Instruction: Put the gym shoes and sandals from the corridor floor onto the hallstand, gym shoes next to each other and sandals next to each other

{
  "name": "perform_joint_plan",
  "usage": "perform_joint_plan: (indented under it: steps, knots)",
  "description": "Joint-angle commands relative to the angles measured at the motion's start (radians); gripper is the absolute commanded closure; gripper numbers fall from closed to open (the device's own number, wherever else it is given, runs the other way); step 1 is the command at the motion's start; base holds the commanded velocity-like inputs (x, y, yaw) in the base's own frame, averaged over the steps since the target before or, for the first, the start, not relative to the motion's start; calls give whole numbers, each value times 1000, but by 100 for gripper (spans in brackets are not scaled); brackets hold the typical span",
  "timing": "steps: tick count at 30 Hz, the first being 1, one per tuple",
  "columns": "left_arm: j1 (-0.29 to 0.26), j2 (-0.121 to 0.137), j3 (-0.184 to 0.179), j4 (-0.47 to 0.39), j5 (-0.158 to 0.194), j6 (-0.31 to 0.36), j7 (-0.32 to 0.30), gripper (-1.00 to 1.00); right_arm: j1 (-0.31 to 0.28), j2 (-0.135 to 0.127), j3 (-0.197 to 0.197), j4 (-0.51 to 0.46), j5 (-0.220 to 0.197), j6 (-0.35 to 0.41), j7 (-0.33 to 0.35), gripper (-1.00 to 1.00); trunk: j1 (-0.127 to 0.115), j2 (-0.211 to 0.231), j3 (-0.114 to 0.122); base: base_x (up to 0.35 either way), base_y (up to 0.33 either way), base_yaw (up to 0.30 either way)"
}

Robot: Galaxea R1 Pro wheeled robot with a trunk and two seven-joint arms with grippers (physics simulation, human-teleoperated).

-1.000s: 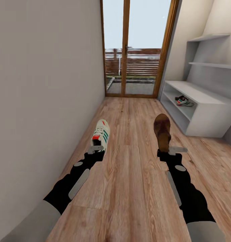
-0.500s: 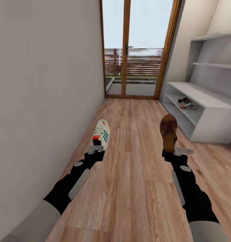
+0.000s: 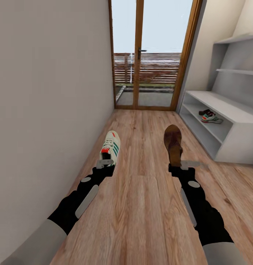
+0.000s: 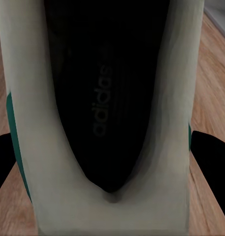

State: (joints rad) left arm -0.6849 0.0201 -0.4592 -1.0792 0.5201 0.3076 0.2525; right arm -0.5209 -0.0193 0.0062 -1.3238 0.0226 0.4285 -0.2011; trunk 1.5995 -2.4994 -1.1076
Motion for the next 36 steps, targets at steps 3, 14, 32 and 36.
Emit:
perform_joint_plan:
  steps: [3,14,32,36]
  knots:
    - [-1,1,-4,-2,9,2,11,100,-1,-1,32,-2,8,8,-6,100,0,0,-1,347,0,0]
    - [-1,1,-4,-2,9,2,11,100,-1,-4,43,-4,8,7,-5,100,0,0,-1,347,0,0]
    - [-1,2,-4,-2,9,2,11,100,-1,-4,45,-6,9,7,-6,100,0,0,-1,347,0,0]
    - [-1,1,-4,-2,9,2,11,100,-1,-4,46,-6,8,7,-6,100,0,0,-1,347,0,0]
